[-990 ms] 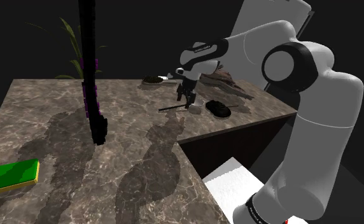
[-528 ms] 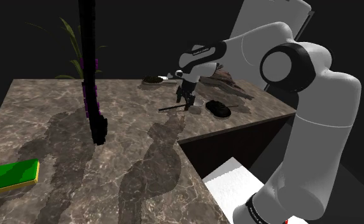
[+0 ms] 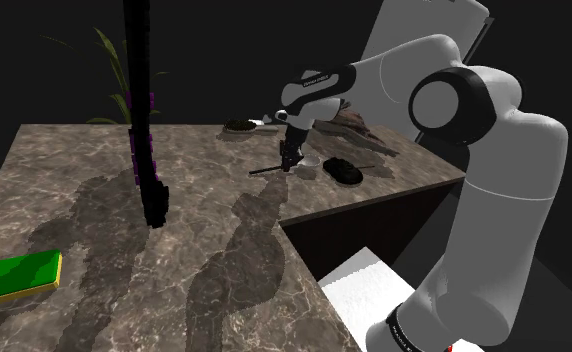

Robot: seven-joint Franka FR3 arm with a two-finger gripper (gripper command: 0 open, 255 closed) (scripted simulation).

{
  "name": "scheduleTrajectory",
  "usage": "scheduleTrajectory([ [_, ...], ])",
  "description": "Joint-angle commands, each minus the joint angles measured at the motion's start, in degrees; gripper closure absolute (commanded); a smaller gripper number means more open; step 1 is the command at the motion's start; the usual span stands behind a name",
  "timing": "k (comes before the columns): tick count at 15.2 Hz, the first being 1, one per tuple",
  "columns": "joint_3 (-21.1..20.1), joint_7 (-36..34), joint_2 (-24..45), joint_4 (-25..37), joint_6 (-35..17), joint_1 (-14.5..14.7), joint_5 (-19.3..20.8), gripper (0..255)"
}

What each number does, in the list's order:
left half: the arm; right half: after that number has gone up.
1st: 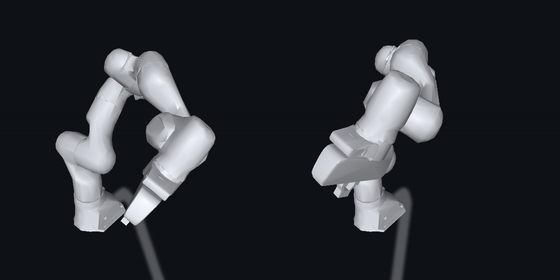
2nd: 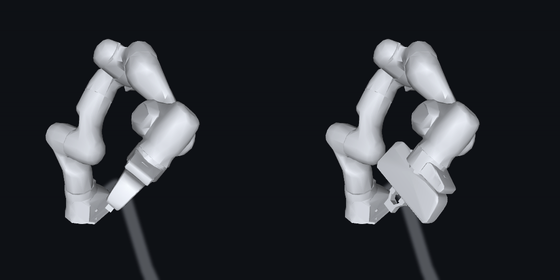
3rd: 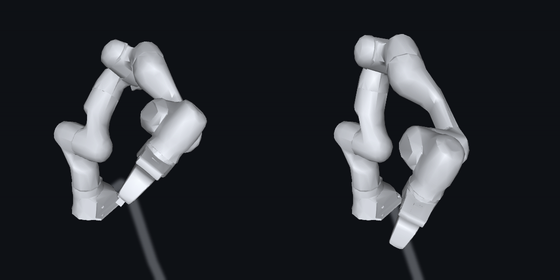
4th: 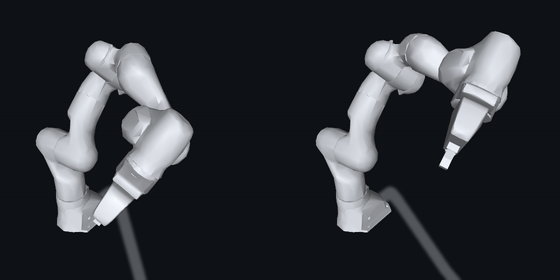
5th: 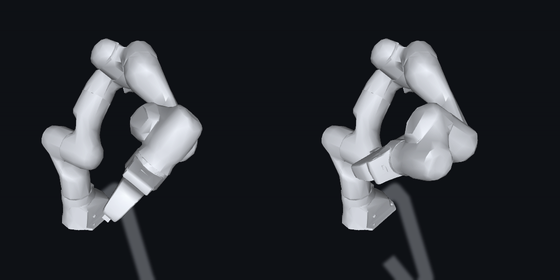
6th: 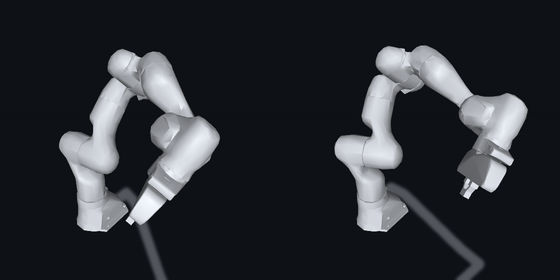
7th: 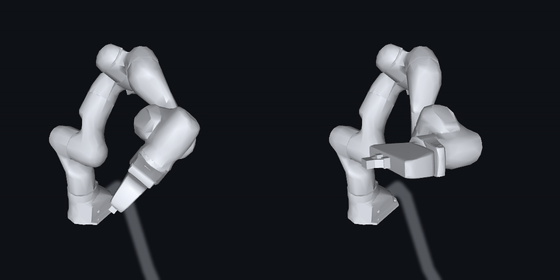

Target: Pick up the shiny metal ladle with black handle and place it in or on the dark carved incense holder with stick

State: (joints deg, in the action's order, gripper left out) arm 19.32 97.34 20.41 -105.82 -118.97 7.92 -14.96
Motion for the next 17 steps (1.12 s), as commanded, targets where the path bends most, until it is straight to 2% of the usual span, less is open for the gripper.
scheduleTrajectory([
  [1,0.0,0.0,0.0,-0.1,0.0,0.0,0.0,255],
  [4,0.0,0.0,0.1,0.0,0.0,0.0,0.0,255],
  [17,0.8,-2.1,-4.1,4.6,8.4,0.4,2.3,255],
])
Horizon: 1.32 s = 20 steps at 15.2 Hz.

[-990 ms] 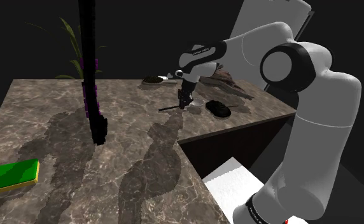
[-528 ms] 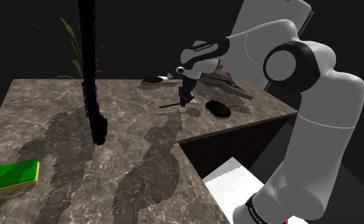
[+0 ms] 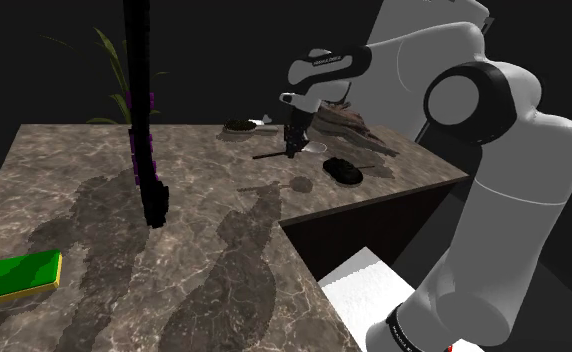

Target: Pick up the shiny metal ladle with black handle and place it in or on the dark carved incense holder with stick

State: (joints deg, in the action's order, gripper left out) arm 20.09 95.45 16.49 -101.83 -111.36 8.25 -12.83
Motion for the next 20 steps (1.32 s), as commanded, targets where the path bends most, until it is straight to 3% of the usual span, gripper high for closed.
scheduleTrajectory([
  [1,0.1,-0.4,-0.4,1.0,1.4,0.1,0.3,255],
  [7,0.2,-1.1,-1.6,3.6,5.0,0.1,0.9,255],
  [20,6.6,14.8,-2.2,3.1,7.2,-9.9,1.6,255],
])
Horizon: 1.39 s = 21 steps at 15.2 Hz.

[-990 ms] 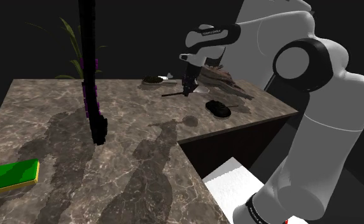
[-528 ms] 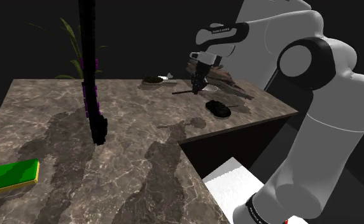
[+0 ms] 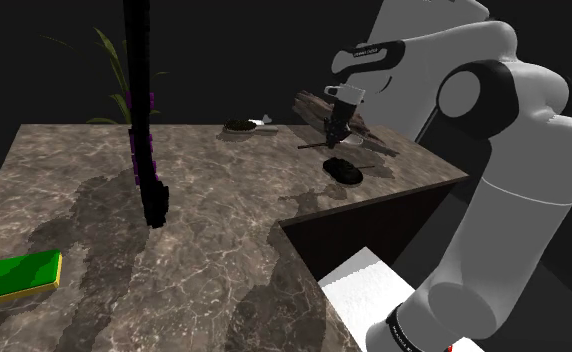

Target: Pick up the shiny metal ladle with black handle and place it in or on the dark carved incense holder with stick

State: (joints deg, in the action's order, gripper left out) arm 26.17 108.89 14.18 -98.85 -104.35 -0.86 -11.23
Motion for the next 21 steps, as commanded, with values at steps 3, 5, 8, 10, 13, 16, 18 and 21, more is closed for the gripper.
scheduleTrajectory([
  [3,1.8,5.2,1.3,1.7,1.2,-3.5,-0.3,255],
  [5,2.7,7.8,2.4,3.1,2.0,-5.4,-0.6,255],
  [8,3.8,11.8,4.4,5.9,3.3,-8.4,-1.3,255],
  [10,4.2,13.5,5.6,6.7,3.2,-9.8,-1.8,255],
  [13,4.0,13.9,6.1,5.0,1.2,-9.8,-2.1,255],
  [16,3.9,14.2,6.7,3.5,-0.9,-9.8,-2.5,255],
  [18,3.7,14.5,7.2,2.6,-2.2,-9.8,-2.8,255],
  [21,3.5,14.9,8.0,1.3,-4.1,-9.9,-3.4,255],
])
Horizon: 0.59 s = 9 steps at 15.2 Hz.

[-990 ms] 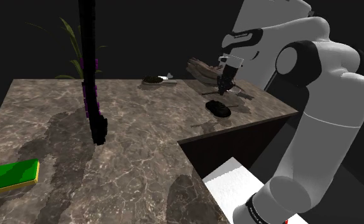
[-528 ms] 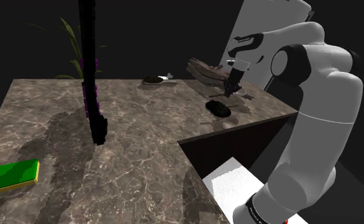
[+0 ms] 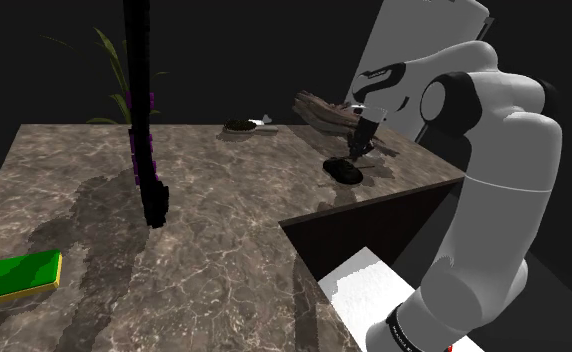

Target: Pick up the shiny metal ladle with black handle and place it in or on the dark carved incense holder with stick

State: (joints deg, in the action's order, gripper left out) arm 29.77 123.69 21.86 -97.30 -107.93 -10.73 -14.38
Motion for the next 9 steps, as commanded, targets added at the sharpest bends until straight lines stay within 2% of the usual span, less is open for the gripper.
scheduleTrajectory([
  [1,-0.2,0.2,0.6,-0.6,-1.2,-0.1,-0.4,255],
  [9,-0.4,0.5,1.3,-1.4,-2.5,-0.1,-0.8,255],
])
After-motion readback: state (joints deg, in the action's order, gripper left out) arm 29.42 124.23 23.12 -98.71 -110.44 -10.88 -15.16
